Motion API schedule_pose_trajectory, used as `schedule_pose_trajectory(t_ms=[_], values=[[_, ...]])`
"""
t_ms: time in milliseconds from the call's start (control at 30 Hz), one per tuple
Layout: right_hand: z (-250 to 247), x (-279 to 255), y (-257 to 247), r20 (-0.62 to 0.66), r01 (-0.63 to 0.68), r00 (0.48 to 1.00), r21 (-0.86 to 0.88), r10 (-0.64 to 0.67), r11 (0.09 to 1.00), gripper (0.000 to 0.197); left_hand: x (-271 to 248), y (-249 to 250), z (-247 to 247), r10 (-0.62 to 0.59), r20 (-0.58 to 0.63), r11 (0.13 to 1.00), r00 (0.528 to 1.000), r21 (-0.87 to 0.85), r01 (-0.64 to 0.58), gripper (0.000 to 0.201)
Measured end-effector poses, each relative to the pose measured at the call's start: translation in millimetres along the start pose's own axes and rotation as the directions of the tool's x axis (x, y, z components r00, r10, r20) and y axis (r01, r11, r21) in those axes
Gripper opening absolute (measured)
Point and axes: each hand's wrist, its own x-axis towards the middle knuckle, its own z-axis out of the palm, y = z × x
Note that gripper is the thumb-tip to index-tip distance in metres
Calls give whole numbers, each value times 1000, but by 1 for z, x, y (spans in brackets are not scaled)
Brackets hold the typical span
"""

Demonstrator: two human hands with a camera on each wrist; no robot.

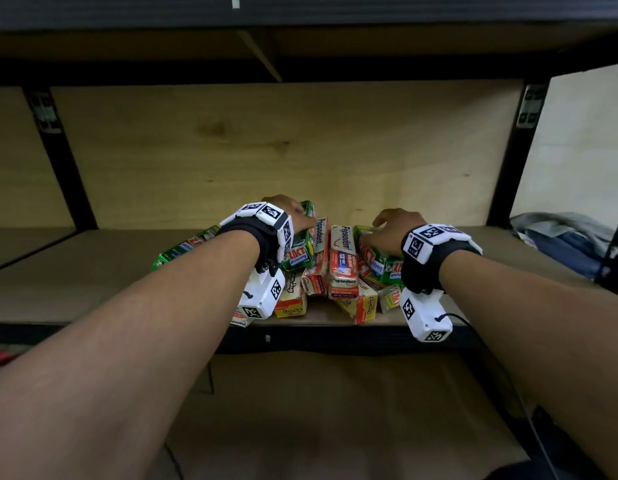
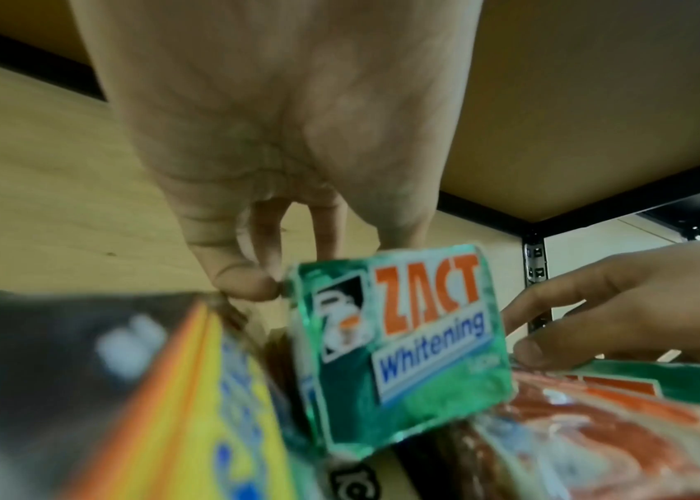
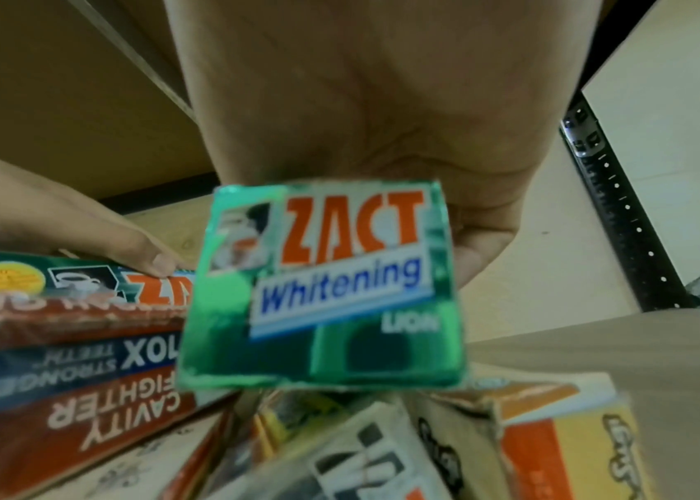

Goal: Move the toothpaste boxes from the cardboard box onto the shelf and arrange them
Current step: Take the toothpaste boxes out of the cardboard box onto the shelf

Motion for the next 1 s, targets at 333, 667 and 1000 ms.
schedule_pose_trajectory(t_ms=[333, 667, 1000], values=[[-4, -17, -1, -6, 0, 1000, -78, -1, 997, 48, -14, -10, -1, 2, -48, 1000, 999, -15, -3, 33], [-26, -78, 10, -29, -69, 997, 19, 69, 997, 30, -81, -7, -14, 81, -38, 997, 996, 4, -81, 23], [7, -144, 13, 135, -51, 990, 75, 41, 996, 29, -177, -20, 25, 151, 319, 948, 936, -316, -45, 19]])
